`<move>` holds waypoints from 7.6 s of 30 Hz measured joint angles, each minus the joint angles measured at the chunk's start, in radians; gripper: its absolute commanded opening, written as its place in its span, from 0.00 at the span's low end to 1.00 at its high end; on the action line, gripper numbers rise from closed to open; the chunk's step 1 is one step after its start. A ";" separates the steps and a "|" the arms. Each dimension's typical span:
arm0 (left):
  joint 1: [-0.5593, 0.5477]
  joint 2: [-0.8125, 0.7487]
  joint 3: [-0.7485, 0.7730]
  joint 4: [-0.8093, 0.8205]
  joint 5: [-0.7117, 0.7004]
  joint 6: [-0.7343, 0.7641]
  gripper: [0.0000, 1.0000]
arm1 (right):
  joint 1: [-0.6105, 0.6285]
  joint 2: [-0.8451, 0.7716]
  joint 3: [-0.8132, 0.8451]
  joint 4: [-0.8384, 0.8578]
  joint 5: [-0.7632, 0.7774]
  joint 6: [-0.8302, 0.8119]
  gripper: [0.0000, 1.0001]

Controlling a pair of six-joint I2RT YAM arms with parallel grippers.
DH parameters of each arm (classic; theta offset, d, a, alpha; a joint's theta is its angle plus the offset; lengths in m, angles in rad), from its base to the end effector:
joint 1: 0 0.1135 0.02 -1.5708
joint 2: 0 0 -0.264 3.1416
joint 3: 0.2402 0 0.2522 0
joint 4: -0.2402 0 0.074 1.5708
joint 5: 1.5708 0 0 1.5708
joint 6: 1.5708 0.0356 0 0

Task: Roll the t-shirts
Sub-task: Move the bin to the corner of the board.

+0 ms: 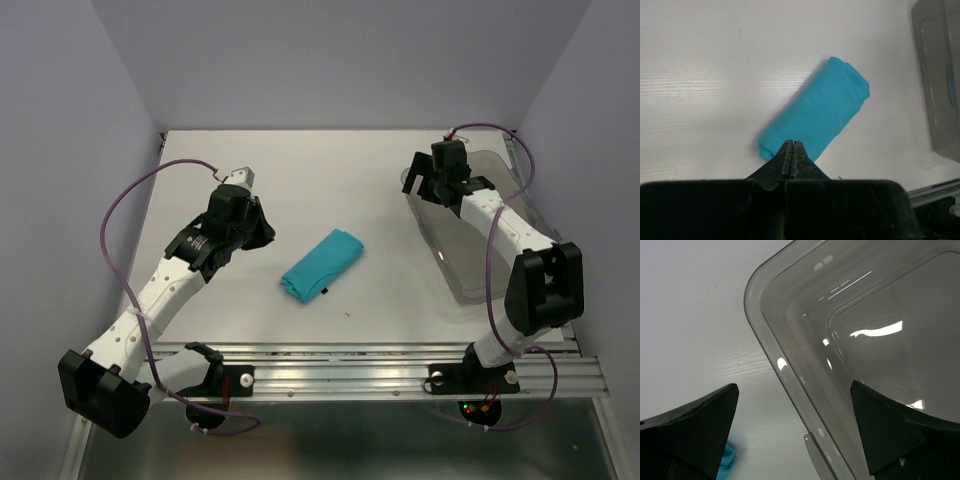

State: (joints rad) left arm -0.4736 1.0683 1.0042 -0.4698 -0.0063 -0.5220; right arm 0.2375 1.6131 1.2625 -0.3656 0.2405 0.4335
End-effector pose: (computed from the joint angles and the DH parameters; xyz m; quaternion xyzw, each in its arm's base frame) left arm 0.2097 -0.1072 0.3333 -0.0226 0.8683 -0.2342 0.4367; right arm 0.3555 0.0773 0.2782 0.1379 0.8943 0.0324 0.4244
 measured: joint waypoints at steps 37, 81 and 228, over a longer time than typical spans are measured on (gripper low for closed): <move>0.005 0.000 -0.001 -0.043 -0.004 -0.006 0.03 | 0.076 0.489 0.498 -0.153 -0.529 -0.074 0.98; 0.013 -0.155 -0.462 0.122 0.079 -0.447 0.76 | 0.489 0.090 -0.212 0.083 -0.345 0.055 0.83; 0.096 0.106 -0.429 0.190 0.085 -0.219 0.00 | 0.294 0.323 0.294 -0.085 -0.413 -0.135 0.99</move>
State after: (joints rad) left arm -0.3775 1.1744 0.5755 -0.2802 0.0788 -0.7406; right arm 0.5316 1.9362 1.5562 -0.4503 -0.1722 0.2989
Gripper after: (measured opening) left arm 0.045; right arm 0.990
